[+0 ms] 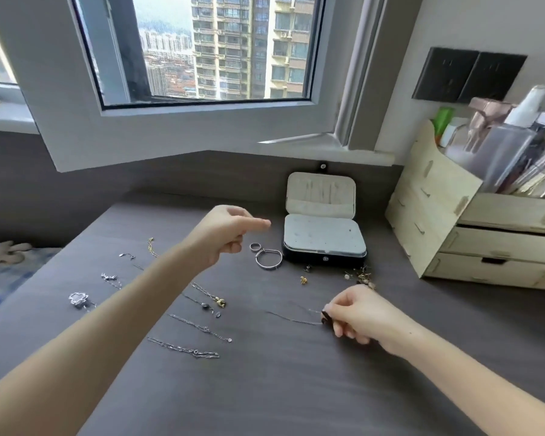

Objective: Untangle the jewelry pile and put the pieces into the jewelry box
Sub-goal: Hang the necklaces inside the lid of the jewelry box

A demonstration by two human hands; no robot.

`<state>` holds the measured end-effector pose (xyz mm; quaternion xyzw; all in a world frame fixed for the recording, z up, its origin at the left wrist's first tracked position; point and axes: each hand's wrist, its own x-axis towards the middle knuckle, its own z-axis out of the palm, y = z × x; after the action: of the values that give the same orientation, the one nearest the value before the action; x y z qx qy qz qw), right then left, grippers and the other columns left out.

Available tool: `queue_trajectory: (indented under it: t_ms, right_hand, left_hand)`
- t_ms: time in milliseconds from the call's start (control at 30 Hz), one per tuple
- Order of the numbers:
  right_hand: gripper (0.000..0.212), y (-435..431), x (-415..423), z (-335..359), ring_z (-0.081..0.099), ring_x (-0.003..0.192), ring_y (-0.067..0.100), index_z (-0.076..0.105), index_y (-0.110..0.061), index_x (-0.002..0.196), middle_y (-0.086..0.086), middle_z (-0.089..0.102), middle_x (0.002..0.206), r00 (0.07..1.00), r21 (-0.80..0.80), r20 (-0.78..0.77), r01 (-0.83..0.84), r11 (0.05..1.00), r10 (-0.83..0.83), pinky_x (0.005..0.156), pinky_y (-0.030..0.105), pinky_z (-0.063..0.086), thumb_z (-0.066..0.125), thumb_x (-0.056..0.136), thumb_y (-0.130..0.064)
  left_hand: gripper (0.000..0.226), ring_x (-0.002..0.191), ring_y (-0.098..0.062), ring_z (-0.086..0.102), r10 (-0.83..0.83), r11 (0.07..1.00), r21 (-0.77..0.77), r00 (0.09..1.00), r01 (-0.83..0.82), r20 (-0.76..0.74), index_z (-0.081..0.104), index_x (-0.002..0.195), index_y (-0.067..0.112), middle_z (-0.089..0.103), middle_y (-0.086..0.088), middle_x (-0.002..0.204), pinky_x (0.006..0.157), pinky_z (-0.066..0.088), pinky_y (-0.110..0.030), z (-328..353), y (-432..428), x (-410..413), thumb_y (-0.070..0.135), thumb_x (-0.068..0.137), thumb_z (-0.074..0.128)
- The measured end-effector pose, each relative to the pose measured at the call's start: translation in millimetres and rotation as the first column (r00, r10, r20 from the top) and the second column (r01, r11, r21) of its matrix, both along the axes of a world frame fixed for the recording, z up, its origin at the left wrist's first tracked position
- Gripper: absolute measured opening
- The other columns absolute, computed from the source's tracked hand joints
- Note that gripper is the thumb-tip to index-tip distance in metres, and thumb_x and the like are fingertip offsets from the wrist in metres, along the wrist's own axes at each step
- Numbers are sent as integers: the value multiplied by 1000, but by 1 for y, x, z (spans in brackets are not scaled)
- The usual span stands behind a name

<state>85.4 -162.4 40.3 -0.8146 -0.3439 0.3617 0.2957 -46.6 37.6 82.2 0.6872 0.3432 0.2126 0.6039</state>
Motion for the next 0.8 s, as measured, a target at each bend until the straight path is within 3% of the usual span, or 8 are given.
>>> queue_trajectory:
  t_ms: [133,233,367,467,567,667,733,800]
  right_hand:
    - [14,-5,-2,-1,44,43,7,70,-10,86,-2,60,54,986,32,158,-52,998,46,41,17,31,59,88,-18]
    - [13,-3,-1,14,54,55,2,69,-19,95,-9,61,64,951,137,303,-103,985,57,53,14,39,69,82,-22]
    - [25,9,3,47,63,86,9,64,-19,104,-3,67,92,993,408,-84,-36,912,77,82,20,47,70,82,-11]
    - [10,19,5,70,64,86,18,66,-6,91,11,64,86,957,529,-163,-121,840,240,94,31,48,66,83,-1]
    - [15,23,8,89,59,66,16,61,-5,86,4,58,71,918,550,-274,-96,830,287,76,34,55,60,82,9]
    - [12,23,13,106,49,50,13,58,-8,75,-2,50,53,936,486,-235,-118,866,260,60,29,49,67,83,-4]
    - [16,22,17,116,44,46,12,60,-3,76,-3,44,47,950,449,-165,-167,878,266,57,28,45,68,84,-13]
    - [20,22,20,125,42,45,12,62,-1,76,-4,41,45,953,446,-129,-190,875,273,54,27,42,68,85,-19]
  left_hand:
    - [24,48,-11,41,-144,935,285,960,211,-239,57,64,11,49,3,55,46,35,-19,21,-27,13,18,73,78]
    - [19,59,-19,45,-204,864,386,925,324,-319,60,66,13,53,-5,67,54,38,-28,34,-44,22,18,70,77]
    - [19,56,-16,47,-248,793,459,901,400,-356,58,72,16,55,0,67,56,39,-29,53,-61,35,30,76,72]
    - [29,56,-12,53,-239,728,532,888,431,-393,58,79,18,60,5,62,57,43,-23,71,-73,42,47,82,63]
    - [40,59,-7,57,-194,615,655,889,440,-415,61,84,20,65,4,71,58,44,-22,90,-80,46,56,90,47]
    - [42,68,-11,58,-177,531,726,895,437,-410,55,80,25,64,1,80,64,48,-28,107,-84,48,60,92,35]
    - [42,61,-11,57,-206,541,730,907,418,-367,54,85,23,62,-2,83,61,50,-29,117,-84,49,58,93,32]
    - [49,69,-13,62,-249,603,691,917,400,-313,57,101,19,62,-4,90,63,55,-31,125,-82,50,59,92,29]
